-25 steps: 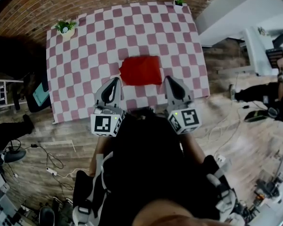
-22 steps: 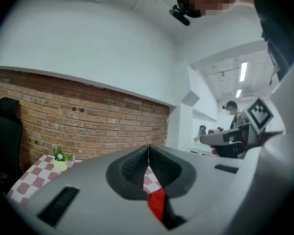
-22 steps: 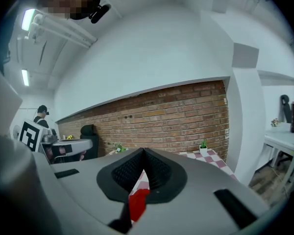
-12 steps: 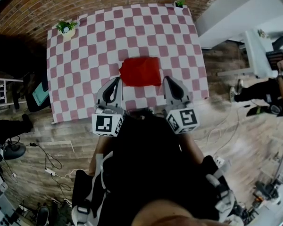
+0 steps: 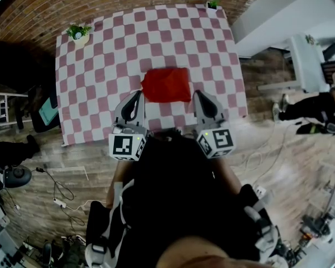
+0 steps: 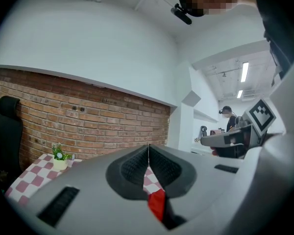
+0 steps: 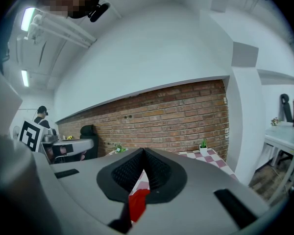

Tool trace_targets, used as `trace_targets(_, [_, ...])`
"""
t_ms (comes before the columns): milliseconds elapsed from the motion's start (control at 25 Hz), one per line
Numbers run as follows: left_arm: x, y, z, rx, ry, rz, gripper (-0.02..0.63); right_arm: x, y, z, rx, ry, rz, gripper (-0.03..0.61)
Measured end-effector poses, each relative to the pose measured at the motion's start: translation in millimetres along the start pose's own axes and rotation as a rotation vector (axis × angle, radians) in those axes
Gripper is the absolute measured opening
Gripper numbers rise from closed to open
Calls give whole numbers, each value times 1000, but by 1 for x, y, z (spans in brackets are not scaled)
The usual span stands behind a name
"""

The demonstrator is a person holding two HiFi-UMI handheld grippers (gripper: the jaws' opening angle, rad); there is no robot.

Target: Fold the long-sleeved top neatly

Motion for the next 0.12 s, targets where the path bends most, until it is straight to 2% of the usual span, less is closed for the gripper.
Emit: trace_targets(120, [0,0,2,-10,-12,1,8,0,1,-1,-2,-2,1,8])
Point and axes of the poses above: the fingertips, and each gripper's own axes: x forward along the fingers, z to its left, y out of its underside, the point moved 1 cm from there along -x, backward along the fingers, and after that the axes turned 13 degrees about x, right-handed, at the moved point
